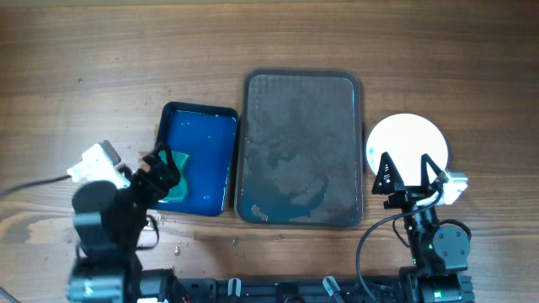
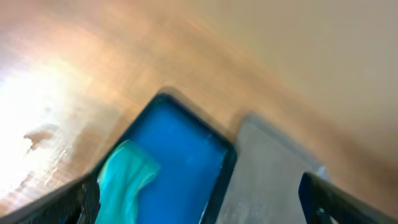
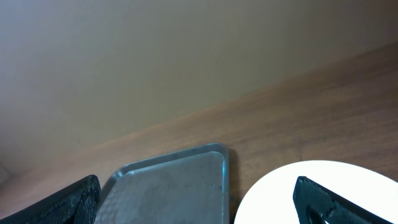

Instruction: Clean dirty plates on tray and stack at the side

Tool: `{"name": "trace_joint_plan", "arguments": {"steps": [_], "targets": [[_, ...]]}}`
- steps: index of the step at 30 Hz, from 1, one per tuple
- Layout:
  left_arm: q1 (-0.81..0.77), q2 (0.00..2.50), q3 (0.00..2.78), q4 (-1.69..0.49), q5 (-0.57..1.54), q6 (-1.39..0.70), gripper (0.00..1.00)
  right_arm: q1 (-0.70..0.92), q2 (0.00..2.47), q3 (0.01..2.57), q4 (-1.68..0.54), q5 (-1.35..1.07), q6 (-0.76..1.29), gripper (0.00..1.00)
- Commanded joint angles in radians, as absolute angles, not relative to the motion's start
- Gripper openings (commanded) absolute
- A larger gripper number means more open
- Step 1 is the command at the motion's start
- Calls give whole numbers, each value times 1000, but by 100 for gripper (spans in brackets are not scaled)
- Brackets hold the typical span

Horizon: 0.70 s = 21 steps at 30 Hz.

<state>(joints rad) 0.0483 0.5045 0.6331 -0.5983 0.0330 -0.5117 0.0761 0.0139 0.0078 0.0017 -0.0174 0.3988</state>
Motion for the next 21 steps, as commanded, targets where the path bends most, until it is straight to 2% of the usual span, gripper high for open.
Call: {"name": "trace_joint_plan", "arguments": {"steps": [1,3,6,9,21], "targets": [[52,329,382,-373,102,-501,100,81,5,5,7,-3,400,100],[31,169,202,-212,124,-501,100,81,5,5,7,-3,400,100],[26,1,68,-168,132,-501,100,81,5,5,7,-3,400,100],[20,3,6,-60,140,-501,100,81,5,5,7,-3,400,100],[22,3,6,-64,138,-501,100,81,5,5,8,-3,400,100]]}}
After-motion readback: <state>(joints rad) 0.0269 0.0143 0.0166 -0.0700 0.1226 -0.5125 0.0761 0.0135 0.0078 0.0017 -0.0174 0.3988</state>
